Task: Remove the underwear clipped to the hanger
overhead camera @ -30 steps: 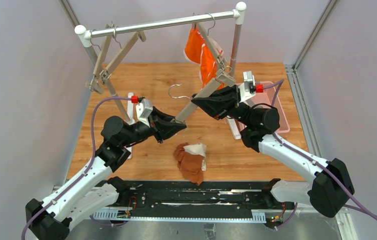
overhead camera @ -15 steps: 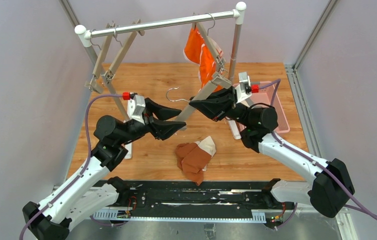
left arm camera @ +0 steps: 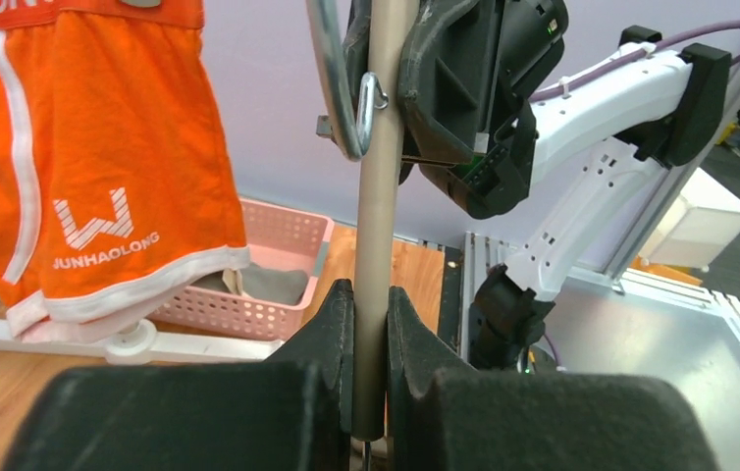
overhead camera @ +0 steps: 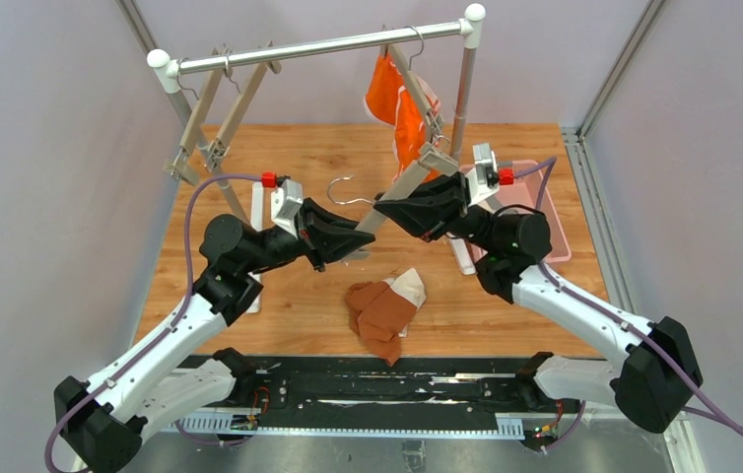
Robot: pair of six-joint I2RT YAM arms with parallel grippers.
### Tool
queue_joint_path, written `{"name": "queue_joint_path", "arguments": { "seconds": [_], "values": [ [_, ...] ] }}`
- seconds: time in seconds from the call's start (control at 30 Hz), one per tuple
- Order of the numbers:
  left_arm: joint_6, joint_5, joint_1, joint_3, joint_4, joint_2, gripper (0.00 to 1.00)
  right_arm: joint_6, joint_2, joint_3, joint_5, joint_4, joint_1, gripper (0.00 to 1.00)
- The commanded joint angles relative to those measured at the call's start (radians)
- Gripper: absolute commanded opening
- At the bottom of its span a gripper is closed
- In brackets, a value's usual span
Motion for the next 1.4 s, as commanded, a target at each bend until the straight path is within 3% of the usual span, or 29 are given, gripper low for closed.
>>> {"name": "queue_joint_path", "arguments": {
  "seconds": [0.0, 0.03, 0.1, 0.2, 0.33, 0.47, 0.67, 0.9, 1.13, 1.2, 1.27, 1.37],
  "values": [
    [-0.024, -0.007, -0.003, 0.060, 0.037, -0.027, 0.00, -0.082, -0.044, -0.019, -0.007, -0.117, 0.020, 0.34],
    [-0.017, -0.029, -0.003, 0.065, 0.009, -0.046, 0.00, -0.102, -0.059, -0.035, 0.008, -0.158, 0.021, 0.44],
    [0.025, -0.070, -0.003, 0.083, -0.111, -0.080, 0.00, -0.155, -0.093, -0.060, 0.031, -0.251, 0.022, 0.55],
    [0.119, -0.156, -0.003, 0.136, -0.349, -0.120, 0.00, -0.295, -0.158, -0.076, 0.091, -0.504, 0.036, 0.58],
    [0.226, -0.397, -0.003, 0.258, -0.824, -0.131, 0.00, -0.530, -0.213, -0.045, 0.313, -0.943, 0.136, 0.58],
    [0.269, -0.588, -0.003, 0.310, -1.070, -0.140, 0.00, -0.652, -0.187, -0.022, 0.557, -1.204, 0.266, 0.58],
    [0.266, -0.747, -0.003, 0.313, -1.192, -0.138, 0.00, -0.671, -0.048, -0.017, 0.715, -1.350, 0.395, 0.57],
    [0.281, -0.795, -0.003, 0.354, -1.133, -0.059, 0.00, -0.654, 0.249, 0.064, 0.646, -1.454, 0.459, 0.58],
    [0.313, -0.824, -0.003, 0.422, -1.111, 0.062, 0.00, -0.620, 0.397, 0.056, 0.551, -1.396, 0.475, 0.60],
    [0.314, -0.819, -0.003, 0.431, -1.093, 0.074, 0.00, -0.610, 0.420, 0.052, 0.564, -1.397, 0.475, 0.57],
    [0.318, -0.823, -0.003, 0.446, -1.085, 0.086, 0.00, -0.607, 0.440, 0.052, 0.574, -1.406, 0.475, 0.48],
    [0.329, -0.829, -0.003, 0.478, -1.083, 0.107, 0.00, -0.597, 0.463, 0.057, 0.574, -1.422, 0.475, 0.11]
  ]
}}
